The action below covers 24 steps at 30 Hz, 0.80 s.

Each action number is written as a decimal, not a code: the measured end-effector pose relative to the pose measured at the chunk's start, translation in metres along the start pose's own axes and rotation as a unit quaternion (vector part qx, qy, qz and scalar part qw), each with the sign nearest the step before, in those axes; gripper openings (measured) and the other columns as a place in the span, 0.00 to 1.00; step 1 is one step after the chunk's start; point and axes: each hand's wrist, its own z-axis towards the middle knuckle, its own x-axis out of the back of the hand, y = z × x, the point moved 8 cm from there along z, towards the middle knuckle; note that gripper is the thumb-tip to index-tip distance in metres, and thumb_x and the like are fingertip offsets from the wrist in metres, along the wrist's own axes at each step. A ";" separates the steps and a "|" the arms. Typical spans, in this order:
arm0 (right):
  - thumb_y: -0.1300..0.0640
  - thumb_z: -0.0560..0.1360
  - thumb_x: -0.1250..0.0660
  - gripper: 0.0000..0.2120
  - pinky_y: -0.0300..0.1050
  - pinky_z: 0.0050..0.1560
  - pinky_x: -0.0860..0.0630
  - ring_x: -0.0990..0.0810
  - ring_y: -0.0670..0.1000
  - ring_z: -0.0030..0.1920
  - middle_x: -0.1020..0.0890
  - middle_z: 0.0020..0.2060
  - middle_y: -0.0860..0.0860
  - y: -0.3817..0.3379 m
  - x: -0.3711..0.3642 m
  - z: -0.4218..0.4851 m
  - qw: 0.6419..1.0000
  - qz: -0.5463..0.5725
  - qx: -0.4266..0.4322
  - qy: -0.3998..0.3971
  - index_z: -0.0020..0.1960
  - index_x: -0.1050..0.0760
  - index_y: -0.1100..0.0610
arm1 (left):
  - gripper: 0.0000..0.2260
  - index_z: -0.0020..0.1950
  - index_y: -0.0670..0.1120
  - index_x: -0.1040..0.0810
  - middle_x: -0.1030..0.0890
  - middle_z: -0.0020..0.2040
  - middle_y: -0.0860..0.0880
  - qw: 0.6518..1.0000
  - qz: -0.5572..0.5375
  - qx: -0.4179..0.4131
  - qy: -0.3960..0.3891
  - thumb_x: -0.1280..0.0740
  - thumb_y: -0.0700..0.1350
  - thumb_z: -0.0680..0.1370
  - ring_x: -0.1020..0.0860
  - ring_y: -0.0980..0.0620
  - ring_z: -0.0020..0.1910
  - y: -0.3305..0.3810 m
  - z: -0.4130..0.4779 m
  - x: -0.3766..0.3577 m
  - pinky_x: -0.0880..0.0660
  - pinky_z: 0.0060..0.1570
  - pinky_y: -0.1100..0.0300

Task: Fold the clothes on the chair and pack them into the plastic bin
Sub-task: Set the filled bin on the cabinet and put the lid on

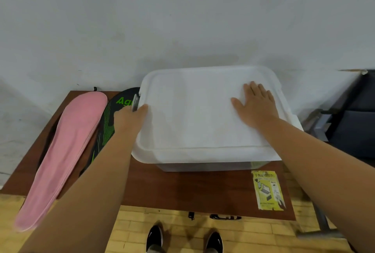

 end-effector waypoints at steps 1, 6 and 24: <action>0.31 0.83 0.56 0.40 0.57 0.84 0.56 0.54 0.56 0.85 0.52 0.86 0.53 0.000 0.000 0.000 1.000 -0.004 0.001 0.003 0.87 0.52 0.54 | 0.16 0.38 0.47 0.25 0.24 0.36 0.48 1.000 -0.021 -0.003 -0.006 0.30 0.58 0.77 0.25 0.44 0.40 0.000 0.000 0.000 0.30 0.41 0.53; 0.31 0.83 0.56 0.39 0.57 0.84 0.55 0.53 0.57 0.85 0.51 0.86 0.53 -0.004 0.000 -0.003 1.000 -0.017 0.003 0.012 0.86 0.51 0.54 | 0.12 0.57 0.48 0.13 0.13 0.50 0.49 0.996 -0.081 0.014 -0.018 0.24 0.53 0.77 0.15 0.47 0.49 -0.005 0.008 -0.001 0.19 0.59 0.50; 0.35 0.80 0.40 0.36 0.62 0.68 0.28 0.28 0.65 0.69 0.29 0.70 0.61 0.098 0.042 -0.015 0.972 0.093 -0.197 0.093 0.74 0.32 0.63 | 0.33 0.87 0.50 0.51 0.53 0.87 0.48 0.881 0.320 -0.332 -0.108 0.47 0.62 0.86 0.54 0.44 0.86 0.093 -0.064 -0.125 0.53 0.83 0.45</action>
